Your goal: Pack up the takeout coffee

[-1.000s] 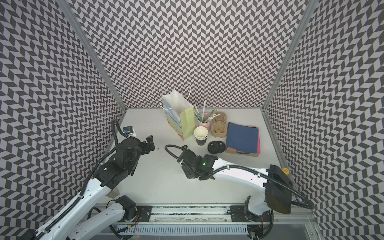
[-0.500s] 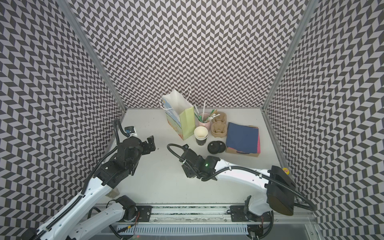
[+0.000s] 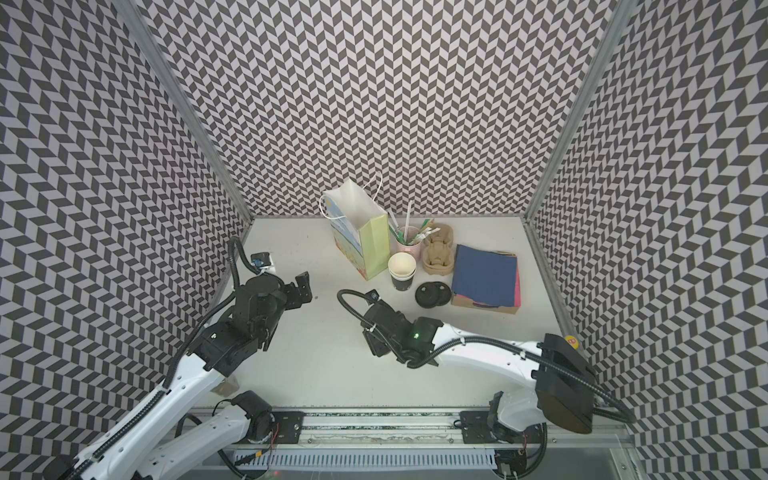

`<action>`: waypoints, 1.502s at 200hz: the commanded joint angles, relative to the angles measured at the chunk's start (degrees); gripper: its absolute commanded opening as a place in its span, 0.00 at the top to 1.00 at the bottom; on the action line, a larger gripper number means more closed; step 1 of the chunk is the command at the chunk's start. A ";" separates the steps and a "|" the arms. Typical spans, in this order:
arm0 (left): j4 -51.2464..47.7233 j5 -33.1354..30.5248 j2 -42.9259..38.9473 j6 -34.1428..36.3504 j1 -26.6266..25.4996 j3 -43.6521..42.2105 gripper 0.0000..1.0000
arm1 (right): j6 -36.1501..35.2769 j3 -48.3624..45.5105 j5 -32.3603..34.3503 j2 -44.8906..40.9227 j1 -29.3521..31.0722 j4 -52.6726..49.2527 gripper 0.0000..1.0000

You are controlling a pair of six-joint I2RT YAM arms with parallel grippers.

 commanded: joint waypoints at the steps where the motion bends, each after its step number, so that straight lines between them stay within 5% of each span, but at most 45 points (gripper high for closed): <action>1: -0.96 1.06 0.36 0.71 -0.30 -0.16 0.03 | 3.66 -6.00 -8.63 6.21 1.94 -11.92 0.37; 51: -2.02 1.24 1.68 0.45 -1.85 0.45 0.03 | 5.79 -8.12 -9.67 6.38 3.36 -9.54 0.38; 132: -2.28 -0.25 1.59 0.45 -2.22 0.37 0.03 | 8.86 -2.33 0.10 1.73 1.36 -16.11 0.38; 209: -2.12 -0.12 1.57 0.62 -2.31 0.37 0.03 | 8.63 -6.57 2.22 -8.32 -15.27 -15.99 0.37; 300: -2.11 0.36 1.24 0.89 -2.92 0.21 0.03 | 8.26 -5.11 4.95 -9.10 -31.35 -19.25 0.30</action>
